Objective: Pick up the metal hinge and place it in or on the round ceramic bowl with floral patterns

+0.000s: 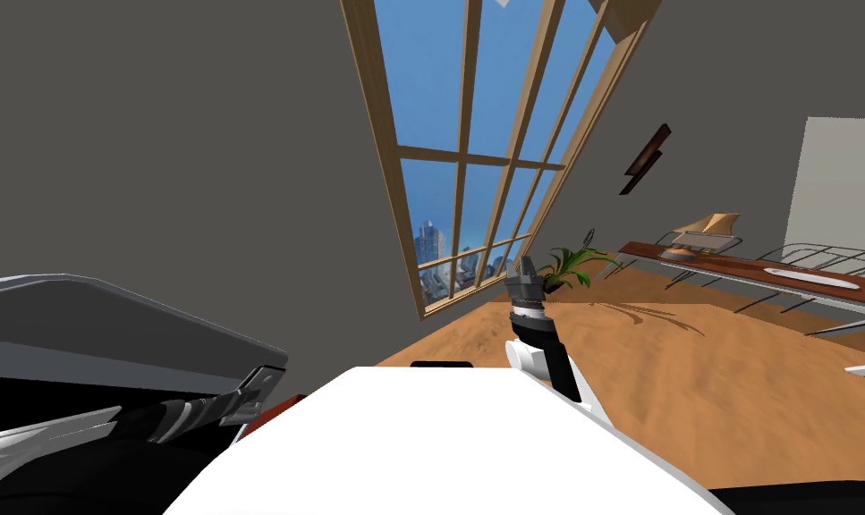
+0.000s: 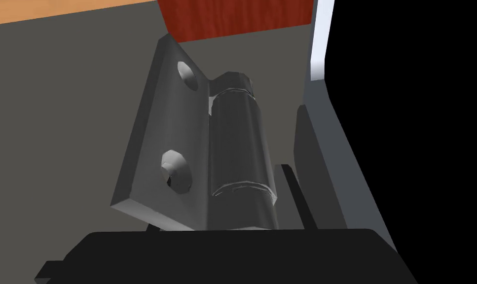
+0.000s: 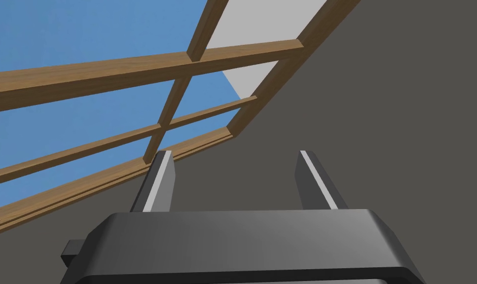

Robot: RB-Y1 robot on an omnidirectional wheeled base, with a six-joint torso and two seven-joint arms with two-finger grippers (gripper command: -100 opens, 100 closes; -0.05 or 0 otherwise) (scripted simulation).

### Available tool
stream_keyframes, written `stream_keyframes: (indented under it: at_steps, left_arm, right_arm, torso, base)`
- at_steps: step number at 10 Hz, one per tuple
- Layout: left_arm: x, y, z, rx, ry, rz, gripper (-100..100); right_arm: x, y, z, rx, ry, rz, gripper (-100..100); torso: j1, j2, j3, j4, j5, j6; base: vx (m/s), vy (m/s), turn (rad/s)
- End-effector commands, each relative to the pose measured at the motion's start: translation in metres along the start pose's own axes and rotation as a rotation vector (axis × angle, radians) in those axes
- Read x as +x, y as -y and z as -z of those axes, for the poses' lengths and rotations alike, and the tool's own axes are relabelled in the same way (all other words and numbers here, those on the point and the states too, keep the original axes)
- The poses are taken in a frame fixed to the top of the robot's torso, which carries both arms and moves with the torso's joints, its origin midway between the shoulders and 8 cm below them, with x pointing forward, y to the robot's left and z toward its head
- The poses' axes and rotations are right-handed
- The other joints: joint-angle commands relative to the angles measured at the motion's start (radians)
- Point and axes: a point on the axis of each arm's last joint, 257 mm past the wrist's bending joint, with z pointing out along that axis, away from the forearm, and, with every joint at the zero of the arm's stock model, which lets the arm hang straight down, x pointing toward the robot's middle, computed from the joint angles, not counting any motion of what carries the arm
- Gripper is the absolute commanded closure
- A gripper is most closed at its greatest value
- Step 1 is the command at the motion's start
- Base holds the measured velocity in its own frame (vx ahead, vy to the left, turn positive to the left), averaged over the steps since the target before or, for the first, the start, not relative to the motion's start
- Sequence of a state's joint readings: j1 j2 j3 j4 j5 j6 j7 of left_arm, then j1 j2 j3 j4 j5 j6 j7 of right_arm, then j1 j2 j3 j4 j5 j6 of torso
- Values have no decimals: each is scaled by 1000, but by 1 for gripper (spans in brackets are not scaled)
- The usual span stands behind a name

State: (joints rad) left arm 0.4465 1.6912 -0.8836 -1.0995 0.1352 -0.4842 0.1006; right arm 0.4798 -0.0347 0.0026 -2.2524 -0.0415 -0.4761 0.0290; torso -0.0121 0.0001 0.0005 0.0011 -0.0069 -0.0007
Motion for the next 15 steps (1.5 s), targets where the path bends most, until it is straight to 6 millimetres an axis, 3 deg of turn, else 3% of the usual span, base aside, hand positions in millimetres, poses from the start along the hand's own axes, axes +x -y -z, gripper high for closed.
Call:
stream_keyframes:
  at_steps: [1,2,3,4,5,6,8,9,10,12,15]
  left_arm:
    - [-33,-10,14,-15,36,-24,100]
    - [-33,-10,14,-15,36,-24,100]
    - [-61,-14,27,-20,69,-44,100]
    - [-61,-14,27,-22,69,-46,100]
    - [-89,-16,41,-25,101,-66,100]
    - [-89,-16,41,-25,101,-66,100]
    - [-137,-16,69,-24,158,-104,100]
    - [-137,-16,69,-24,158,-104,100]
    - [-157,-14,82,-22,183,-122,100]
    - [-157,-14,82,-22,182,-123,100]
    - [-203,-8,117,-15,237,-164,100]
  right_arm:
    - [0,0,0,0,0,0,0]
    - [0,0,0,0,0,0,0]
    - [0,0,0,0,0,0,0]
    - [0,0,0,0,0,0,0]
    - [0,0,0,0,0,0,0]
    - [0,0,0,0,0,0,0]
    - [0,0,0,0,0,0,0]
    - [0,0,0,0,0,0,0]
    - [0,0,0,0,0,0,0]
    - [0,0,0,0,0,0,0]
    - [0,0,0,0,0,0,0]
  torso:
    - [0,0,0,0,0,0]
    - [-1,0,0,0,-1,2]
    - [-2,0,0,0,-1,2]
    - [-4,0,0,1,-3,3]
    - [-4,0,0,0,-2,2]
    - [-5,1,1,1,-3,3]
    - [-6,0,1,1,-3,4]
    - [-7,0,0,1,-4,5]
    - [-7,1,1,1,-4,3]
    - [-6,2,2,1,-3,2]
    - [-8,2,2,3,-5,4]
  base:
    - [-3,-31,-37]
    - [-7,-28,-53]
    - [-10,-52,-87]
    - [-10,-39,-61]
    - [-18,-41,-58]
    - [-14,-33,-44]
    - [-22,-54,-100]
    - [-14,-42,-76]
    - [-21,-52,-61]
    - [-8,-22,-23]
    - [-26,-54,-53]
